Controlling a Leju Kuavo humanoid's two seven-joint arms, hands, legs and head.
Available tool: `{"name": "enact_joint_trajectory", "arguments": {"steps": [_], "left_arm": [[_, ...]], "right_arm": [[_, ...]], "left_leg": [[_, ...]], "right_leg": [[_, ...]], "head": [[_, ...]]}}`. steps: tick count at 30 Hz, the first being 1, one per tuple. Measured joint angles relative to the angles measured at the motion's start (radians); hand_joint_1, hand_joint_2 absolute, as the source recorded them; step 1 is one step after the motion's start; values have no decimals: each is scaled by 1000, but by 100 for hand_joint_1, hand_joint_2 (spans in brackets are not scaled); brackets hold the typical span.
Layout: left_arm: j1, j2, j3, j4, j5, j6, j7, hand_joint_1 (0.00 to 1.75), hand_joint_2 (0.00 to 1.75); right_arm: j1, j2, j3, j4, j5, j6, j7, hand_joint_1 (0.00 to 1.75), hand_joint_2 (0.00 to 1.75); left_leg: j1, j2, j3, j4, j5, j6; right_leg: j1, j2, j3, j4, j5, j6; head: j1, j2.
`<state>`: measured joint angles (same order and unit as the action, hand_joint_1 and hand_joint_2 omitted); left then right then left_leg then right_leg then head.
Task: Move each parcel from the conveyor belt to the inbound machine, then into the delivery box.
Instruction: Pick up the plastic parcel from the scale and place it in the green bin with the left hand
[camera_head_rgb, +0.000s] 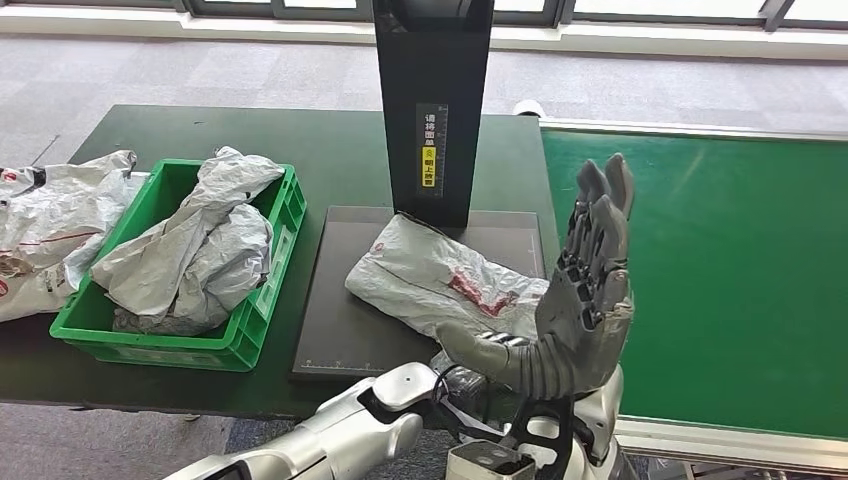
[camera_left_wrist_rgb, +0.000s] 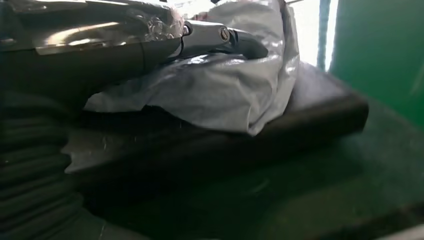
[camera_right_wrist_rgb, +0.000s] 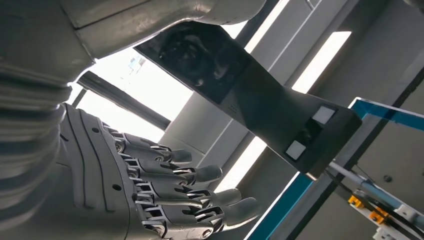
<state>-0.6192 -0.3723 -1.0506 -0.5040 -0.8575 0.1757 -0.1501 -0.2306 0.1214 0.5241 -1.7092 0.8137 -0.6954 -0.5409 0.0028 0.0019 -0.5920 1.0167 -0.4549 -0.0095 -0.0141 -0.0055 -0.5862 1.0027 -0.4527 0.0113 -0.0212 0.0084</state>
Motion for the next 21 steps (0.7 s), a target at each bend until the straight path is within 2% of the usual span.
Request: {"name": "enact_joint_trajectory", "arguments": {"steps": [3, 7, 8, 11, 12, 17, 21], "left_arm": [[-5, 0, -46, 15, 0, -33, 16, 0, 175], [-7, 0, -54, 19, 1, -43, 19, 0, 175], [-9, 0, -58, 21, 1, -48, 21, 6, 175], [-31, -1, -92, 53, 18, -37, 30, 137, 175], [-40, -2, -102, 65, 25, -25, 31, 175, 175], [-59, -5, -104, 82, 35, 19, 31, 175, 175], [-61, -6, -102, 90, 41, 132, 35, 175, 175]], "right_arm": [[-9, -1, 4, 1, -4, 0, -1, 0, 175], [-11, -1, 5, 2, -5, 0, -1, 0, 175], [-12, -1, 5, 2, -5, 0, -1, 0, 175], [-22, -1, 5, 13, -5, 0, -12, 0, 175], [-25, -1, 5, 17, -4, 0, -17, 0, 175], [-26, -1, 5, 28, -1, 0, -24, 0, 175], [-19, -1, 5, 31, 9, 0, -38, 0, 175]], "left_leg": [[0, -1, 0, 0, 0, 0], [0, -1, 0, 0, 0, 0], [0, -1, 0, 0, 0, 0], [0, -2, 1, 0, 0, 0], [0, -2, 2, 0, 0, 0], [0, -2, 4, 0, 0, 0], [0, -2, 5, 0, 0, 0]], "right_leg": [[0, 0, 0, 0, 0, 0], [0, -1, 0, 0, 0, 0], [0, -1, 0, 0, 0, 0], [0, -2, 2, 0, 0, 1], [0, -2, 3, 0, -1, 1], [0, -2, 5, 0, 0, 1], [0, -2, 5, 0, 0, 1]], "head": [[0, 0], [0, 0], [0, 0], [0, 0], [0, 0], [0, 0], [0, 0]]}}
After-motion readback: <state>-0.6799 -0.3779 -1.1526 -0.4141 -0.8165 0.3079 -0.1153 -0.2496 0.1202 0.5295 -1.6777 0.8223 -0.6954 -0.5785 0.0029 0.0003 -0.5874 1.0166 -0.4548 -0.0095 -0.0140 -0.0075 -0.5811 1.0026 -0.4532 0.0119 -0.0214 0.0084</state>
